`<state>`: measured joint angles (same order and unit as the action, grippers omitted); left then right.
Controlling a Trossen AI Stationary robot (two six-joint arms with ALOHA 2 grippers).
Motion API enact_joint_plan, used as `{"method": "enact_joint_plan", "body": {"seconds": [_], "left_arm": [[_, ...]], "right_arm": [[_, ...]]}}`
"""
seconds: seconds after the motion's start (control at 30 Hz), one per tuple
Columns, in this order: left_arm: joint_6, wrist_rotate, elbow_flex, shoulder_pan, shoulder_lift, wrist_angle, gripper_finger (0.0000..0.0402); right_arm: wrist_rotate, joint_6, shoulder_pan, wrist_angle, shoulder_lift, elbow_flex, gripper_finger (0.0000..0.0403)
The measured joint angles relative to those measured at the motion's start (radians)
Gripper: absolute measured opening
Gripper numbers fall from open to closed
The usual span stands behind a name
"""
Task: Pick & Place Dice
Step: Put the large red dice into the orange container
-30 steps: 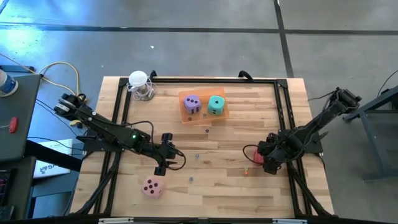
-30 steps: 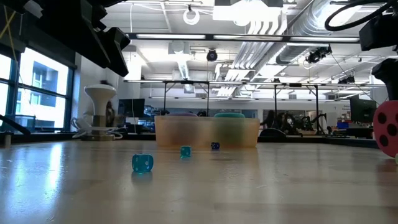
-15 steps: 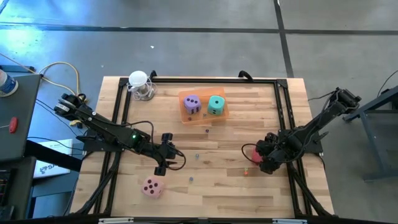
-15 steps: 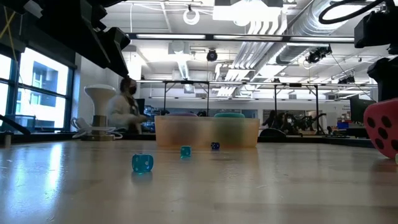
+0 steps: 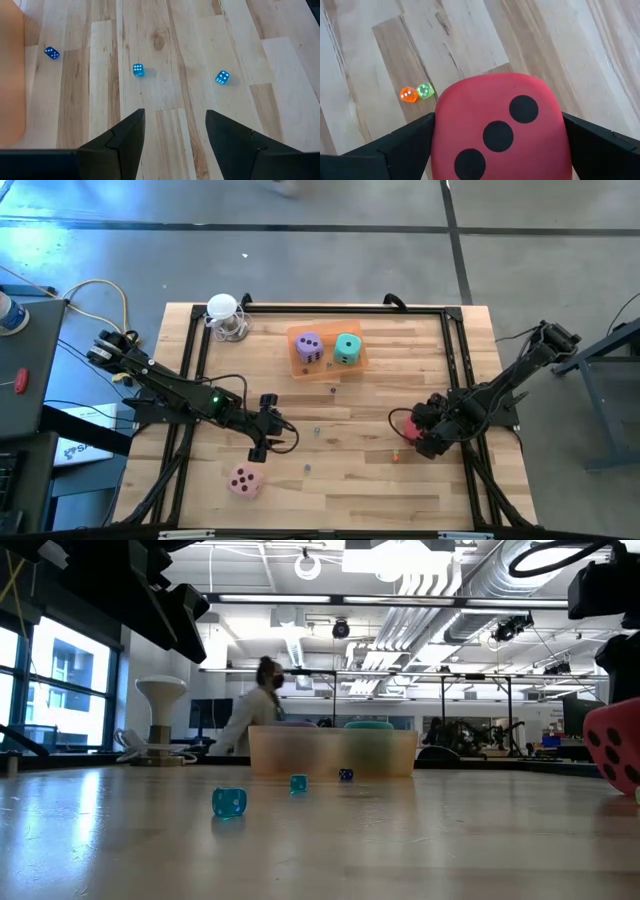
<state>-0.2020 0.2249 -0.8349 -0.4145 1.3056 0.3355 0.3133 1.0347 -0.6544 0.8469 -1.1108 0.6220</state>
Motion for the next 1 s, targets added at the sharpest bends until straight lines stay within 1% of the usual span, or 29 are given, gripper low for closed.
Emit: {"method": "enact_joint_plan", "body": {"seconds": [0.13,0.3,0.67,0.8,1.0], "left_arm": [[0.000,0.000,0.000,0.000,0.000,0.000,0.0201],[0.000,0.000,0.000,0.000,0.000,0.000,0.0201],[0.000,0.000,0.000,0.000,0.000,0.000,0.0201],[0.000,0.000,0.000,0.000,0.000,0.000,0.0201],[0.000,0.000,0.000,0.000,0.000,0.000,0.0201]], "right_arm": [[0.016,0.070,0.000,-0.016,0.003,-0.032,0.0386],[0.023,0.065,0.000,-0.055,0.003,-0.056,0.0386],[-0.074,0.059,0.002,-0.059,0.001,-0.058,0.0386],[-0.107,0.091,0.018,-0.065,0.000,-0.060,0.0386],[-0.127,0.092,0.035,-0.073,0.000,-0.059,0.0362]]}}
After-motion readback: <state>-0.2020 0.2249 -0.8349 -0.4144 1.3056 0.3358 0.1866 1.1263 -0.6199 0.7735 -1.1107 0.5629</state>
